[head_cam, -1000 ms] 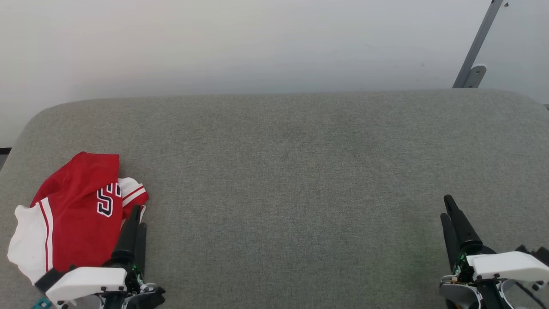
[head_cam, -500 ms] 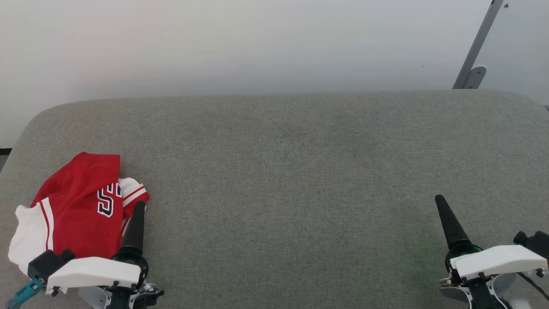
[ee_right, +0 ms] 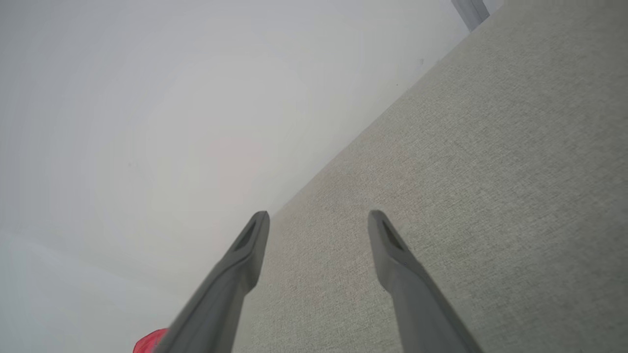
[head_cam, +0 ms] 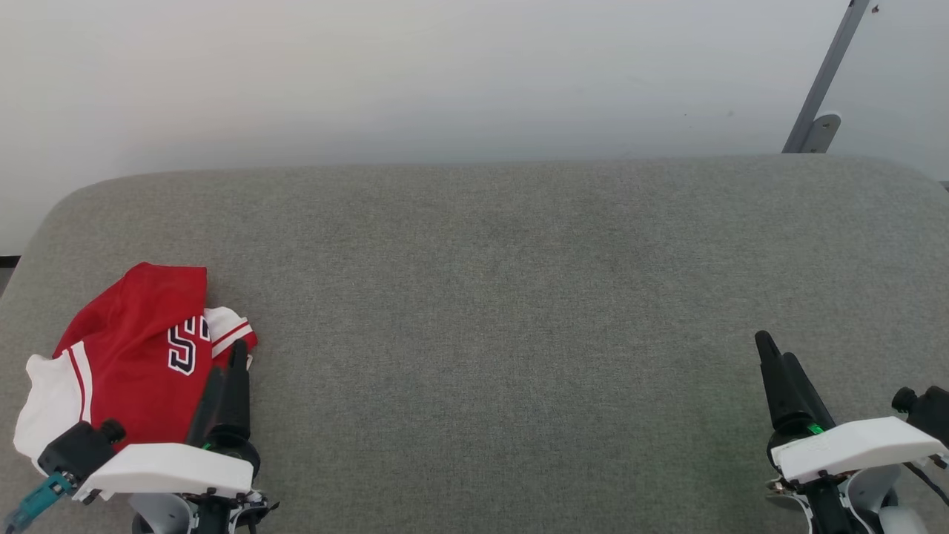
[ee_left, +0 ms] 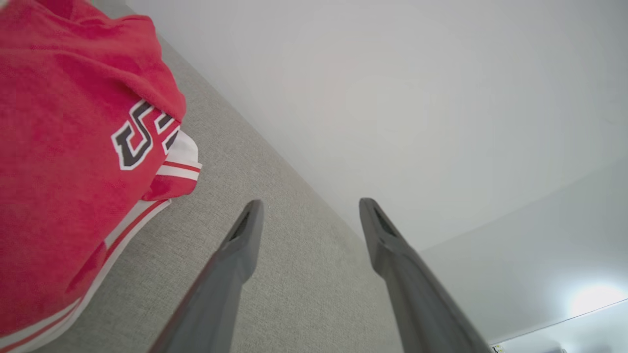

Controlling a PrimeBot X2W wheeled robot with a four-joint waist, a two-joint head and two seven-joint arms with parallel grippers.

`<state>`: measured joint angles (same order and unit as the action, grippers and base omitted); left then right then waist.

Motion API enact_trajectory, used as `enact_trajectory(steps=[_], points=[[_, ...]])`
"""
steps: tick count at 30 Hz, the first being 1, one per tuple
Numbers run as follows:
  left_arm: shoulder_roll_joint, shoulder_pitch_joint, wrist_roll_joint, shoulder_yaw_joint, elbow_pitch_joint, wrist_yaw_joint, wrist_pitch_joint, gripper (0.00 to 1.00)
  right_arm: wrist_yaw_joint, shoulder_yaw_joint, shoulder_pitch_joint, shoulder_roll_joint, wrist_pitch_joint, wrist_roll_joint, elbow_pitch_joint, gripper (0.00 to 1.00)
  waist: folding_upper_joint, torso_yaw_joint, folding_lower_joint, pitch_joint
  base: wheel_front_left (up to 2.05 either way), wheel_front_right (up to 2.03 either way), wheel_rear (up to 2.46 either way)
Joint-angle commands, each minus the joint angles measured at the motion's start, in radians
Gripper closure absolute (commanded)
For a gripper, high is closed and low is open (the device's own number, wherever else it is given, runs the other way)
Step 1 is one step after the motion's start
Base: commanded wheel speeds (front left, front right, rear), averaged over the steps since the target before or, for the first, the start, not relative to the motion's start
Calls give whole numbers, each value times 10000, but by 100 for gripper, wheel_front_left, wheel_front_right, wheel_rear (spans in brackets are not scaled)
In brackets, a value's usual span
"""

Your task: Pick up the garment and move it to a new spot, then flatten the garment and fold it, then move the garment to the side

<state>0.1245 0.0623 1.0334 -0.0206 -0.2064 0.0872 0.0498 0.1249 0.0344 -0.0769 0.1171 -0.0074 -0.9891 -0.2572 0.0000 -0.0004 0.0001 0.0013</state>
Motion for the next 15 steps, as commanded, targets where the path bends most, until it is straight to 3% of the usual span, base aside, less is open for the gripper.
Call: enact_trajectory(steps=[1, 15], points=[[81, 132, -330, 6, 161, 83, 100, 0, 34, -30, -228, 85, -95, 309, 181, 0, 0, -3, 0, -1, 0, 0, 0], [117, 89, -2056, 124, 171, 290, 561, 0, 44, -196, -109, 227, -401, 1970, 365, 0, 0, -22, 0, -8, 0, 0, 0]])
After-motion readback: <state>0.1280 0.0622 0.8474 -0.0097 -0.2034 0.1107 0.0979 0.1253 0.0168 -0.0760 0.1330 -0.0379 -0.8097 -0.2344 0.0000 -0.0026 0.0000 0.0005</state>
